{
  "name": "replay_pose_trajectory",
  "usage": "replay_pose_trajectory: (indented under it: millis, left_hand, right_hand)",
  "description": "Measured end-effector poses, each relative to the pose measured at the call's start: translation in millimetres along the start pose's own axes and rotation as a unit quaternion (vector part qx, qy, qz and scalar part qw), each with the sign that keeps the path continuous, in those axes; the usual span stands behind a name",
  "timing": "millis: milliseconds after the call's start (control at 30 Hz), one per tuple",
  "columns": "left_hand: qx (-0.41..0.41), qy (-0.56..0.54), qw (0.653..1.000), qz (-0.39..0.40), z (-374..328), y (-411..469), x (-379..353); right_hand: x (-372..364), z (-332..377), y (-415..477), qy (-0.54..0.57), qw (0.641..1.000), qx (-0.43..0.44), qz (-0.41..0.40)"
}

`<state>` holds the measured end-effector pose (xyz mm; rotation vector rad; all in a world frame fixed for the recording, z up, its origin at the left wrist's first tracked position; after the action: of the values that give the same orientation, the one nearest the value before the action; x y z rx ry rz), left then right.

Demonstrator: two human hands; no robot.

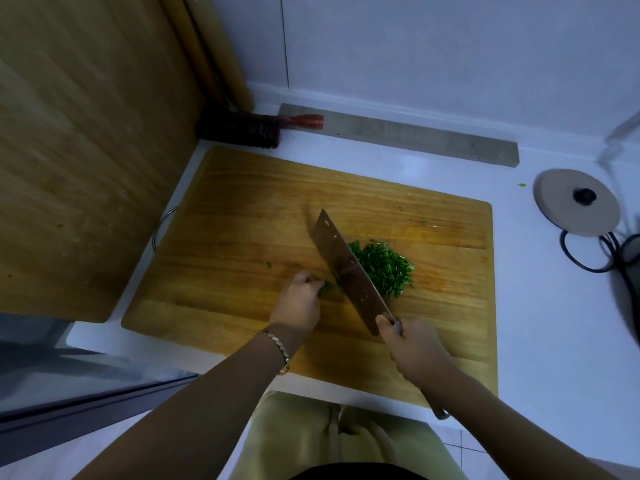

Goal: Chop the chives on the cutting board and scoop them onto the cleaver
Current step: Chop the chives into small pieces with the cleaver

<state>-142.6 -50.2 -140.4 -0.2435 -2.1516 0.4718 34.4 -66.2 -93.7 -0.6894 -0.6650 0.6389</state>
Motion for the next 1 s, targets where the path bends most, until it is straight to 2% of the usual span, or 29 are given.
replay_pose_trajectory:
  millis: [133,233,333,533,700,800,1000]
  left_hand:
    - [0.015,-0.036,0.998,-0.040,2,-3,2]
    - [0.067,-0.055,0.993,-0.085,8,-8,5]
    - [0.080,-0.041,0.993,-0.076,10,-8,5]
    - [0.048,0.017,0.998,-0.035,6,-5,-2]
    - [0.016,0.041,0.998,-0.047,5,-13,-1]
    - [0.005,0.044,0.995,-0.089,4,-14,5]
    - [0.009,0.024,0.995,-0.098,-5,-3,10]
  right_hand:
    - [-8,3,-1,0.002,1.000,0.004,0.006]
    - [-12,4,3,-0.035,0.999,0.004,0.007]
    - [-19,3,8,-0.058,0.998,-0.007,0.011]
    - [-27,23,29,-0.061,0.998,0.000,-0.005]
    - [-15,11,27,0.055,0.998,-0.018,0.004]
    - [1,-2,15,0.128,0.991,-0.031,-0.001]
    - [21,-2,0,0.091,0.996,-0.017,-0.007]
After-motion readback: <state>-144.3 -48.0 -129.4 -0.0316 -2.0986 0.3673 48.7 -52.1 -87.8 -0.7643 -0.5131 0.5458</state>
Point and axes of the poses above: each hand's wrist, its own y-axis towards the middle knuckle, its own x-axis out of the back of the hand, z = x × y, the point moved 5 cm from there along y, towards the middle knuckle, and after that the axes turned 11 degrees about z, right-handed, at the moved point
